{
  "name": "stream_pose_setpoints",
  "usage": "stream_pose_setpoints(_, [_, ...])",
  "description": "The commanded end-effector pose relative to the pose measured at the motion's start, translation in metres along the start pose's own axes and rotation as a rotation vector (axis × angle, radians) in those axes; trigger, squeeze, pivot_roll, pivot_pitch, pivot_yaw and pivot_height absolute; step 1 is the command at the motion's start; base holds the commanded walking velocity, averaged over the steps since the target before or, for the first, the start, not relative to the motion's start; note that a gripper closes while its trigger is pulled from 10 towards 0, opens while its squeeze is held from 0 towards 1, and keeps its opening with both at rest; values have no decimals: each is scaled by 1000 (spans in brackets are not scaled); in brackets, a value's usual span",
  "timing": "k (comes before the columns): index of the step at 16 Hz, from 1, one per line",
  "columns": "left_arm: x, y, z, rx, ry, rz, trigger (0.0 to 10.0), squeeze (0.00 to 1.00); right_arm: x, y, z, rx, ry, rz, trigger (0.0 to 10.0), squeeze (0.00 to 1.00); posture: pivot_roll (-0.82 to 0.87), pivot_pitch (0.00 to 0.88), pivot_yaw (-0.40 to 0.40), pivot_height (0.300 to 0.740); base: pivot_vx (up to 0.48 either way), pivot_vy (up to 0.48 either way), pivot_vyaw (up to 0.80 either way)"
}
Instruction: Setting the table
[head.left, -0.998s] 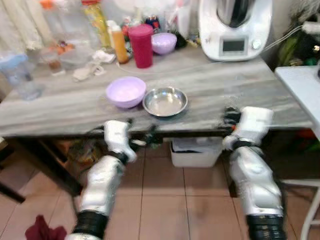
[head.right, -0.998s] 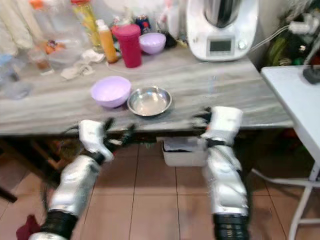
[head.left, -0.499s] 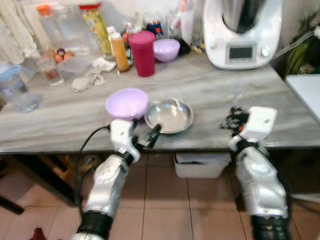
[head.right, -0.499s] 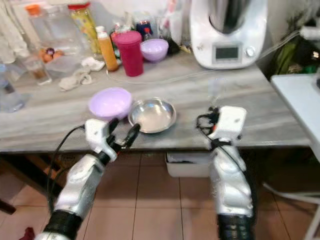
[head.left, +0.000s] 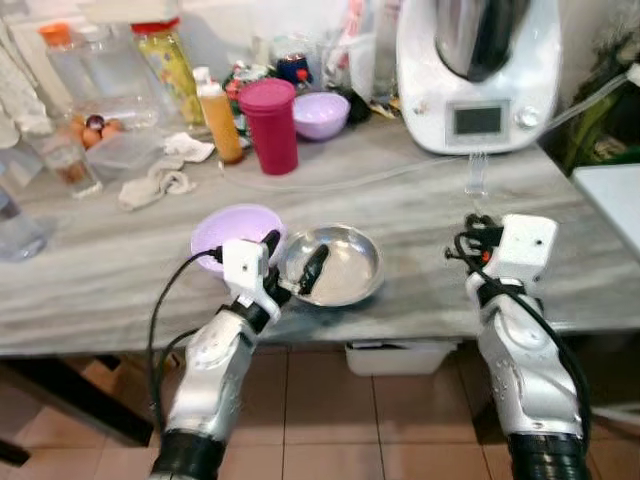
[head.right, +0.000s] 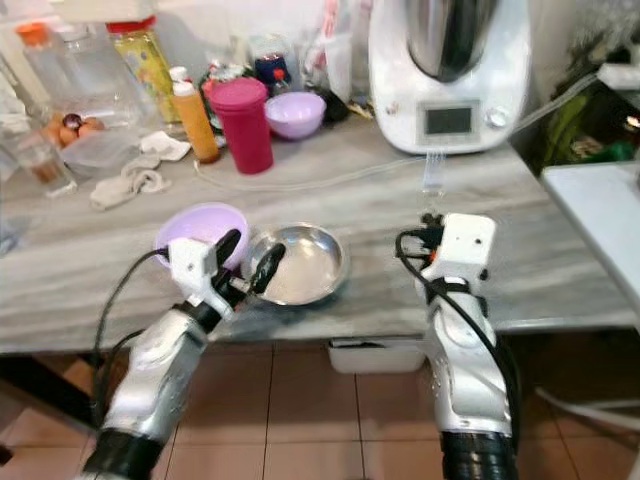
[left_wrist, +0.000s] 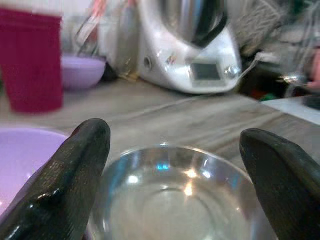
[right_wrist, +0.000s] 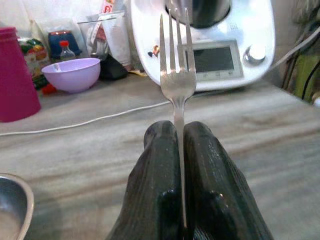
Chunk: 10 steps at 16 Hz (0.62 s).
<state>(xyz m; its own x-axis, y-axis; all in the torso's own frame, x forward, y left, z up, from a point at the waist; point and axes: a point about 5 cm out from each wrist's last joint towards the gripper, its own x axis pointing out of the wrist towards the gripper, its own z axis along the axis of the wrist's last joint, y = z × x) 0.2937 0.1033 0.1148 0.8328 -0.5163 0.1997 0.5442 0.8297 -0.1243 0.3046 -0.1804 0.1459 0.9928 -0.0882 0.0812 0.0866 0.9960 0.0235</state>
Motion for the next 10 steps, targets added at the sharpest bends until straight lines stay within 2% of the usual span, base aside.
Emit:
stream_pose_setpoints(1, [-8,3,2,38,25,-43,10000,0,0,6,3,-8,-9,22,10000,0,-265,75,72,740,0,0,0])
stream_pose_setpoints(6, [-29,4,5,89,96,-182,10000,0,5,-2,2,2,40,3,10000,0,-267,87,69,740,0,0,0])
stream_pose_setpoints(9, [-37,-5,6,111,145,-341,10000,0,2,-2,-9,-4,106,29,10000,0,-268,89,67,740,0,0,0])
stream_pose_setpoints(10, [-38,-7,4,110,154,-355,10000,0,1,0,-12,0,131,40,10000,0,-268,89,67,740,0,0,0])
